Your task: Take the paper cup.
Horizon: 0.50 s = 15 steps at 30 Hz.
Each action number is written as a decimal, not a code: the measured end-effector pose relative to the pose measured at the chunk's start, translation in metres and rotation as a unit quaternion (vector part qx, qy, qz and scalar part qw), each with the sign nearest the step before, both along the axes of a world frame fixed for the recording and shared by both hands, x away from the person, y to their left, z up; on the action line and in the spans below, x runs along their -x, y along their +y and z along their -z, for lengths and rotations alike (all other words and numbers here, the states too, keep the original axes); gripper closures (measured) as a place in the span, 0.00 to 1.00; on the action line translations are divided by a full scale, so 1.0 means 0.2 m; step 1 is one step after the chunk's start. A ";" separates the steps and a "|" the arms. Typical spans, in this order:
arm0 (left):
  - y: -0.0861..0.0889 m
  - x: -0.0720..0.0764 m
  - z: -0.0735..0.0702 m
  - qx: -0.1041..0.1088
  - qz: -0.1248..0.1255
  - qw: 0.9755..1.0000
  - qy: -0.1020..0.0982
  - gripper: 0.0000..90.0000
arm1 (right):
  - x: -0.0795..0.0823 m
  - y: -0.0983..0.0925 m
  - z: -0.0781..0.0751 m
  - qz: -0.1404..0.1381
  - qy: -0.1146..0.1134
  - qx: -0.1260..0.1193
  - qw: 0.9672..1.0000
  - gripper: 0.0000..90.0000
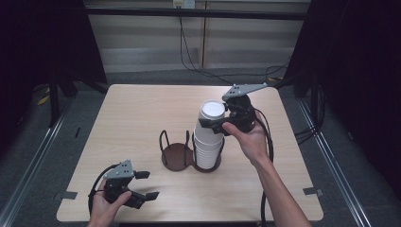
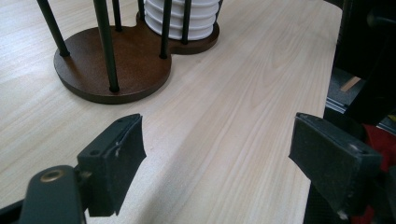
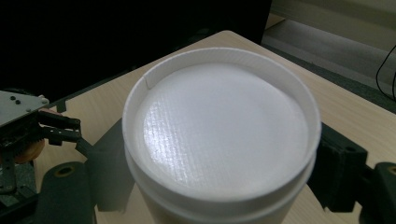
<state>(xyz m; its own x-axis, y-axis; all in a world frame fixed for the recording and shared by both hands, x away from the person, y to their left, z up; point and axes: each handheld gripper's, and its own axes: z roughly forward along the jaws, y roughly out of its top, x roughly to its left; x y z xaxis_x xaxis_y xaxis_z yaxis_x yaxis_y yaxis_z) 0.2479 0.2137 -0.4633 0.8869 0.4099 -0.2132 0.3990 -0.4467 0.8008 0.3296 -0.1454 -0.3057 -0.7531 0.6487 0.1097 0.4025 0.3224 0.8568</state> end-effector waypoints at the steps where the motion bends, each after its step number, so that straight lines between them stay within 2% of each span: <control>1: 0.00 0.00 0.00 0.000 0.000 1.000 0.000 0.20 | 0.00 0.00 0.00 0.000 0.000 0.000 1.000 0.25; 5: 0.00 0.00 0.00 -0.002 -0.002 1.000 -0.001 0.20 | 0.01 -0.01 -0.01 0.002 -0.007 -0.003 1.000 0.25; 6: 0.00 0.00 0.00 -0.001 -0.002 1.000 0.000 0.20 | 0.02 -0.01 -0.02 0.005 -0.019 -0.010 1.000 0.25; 8: 0.00 0.00 0.00 -0.002 -0.003 1.000 0.000 0.20 | 0.02 -0.03 -0.03 0.005 -0.024 -0.018 1.000 0.25; 15: 0.00 0.00 0.00 -0.002 -0.002 1.000 0.000 0.20 | 0.04 -0.05 -0.07 0.008 -0.036 -0.035 0.999 0.25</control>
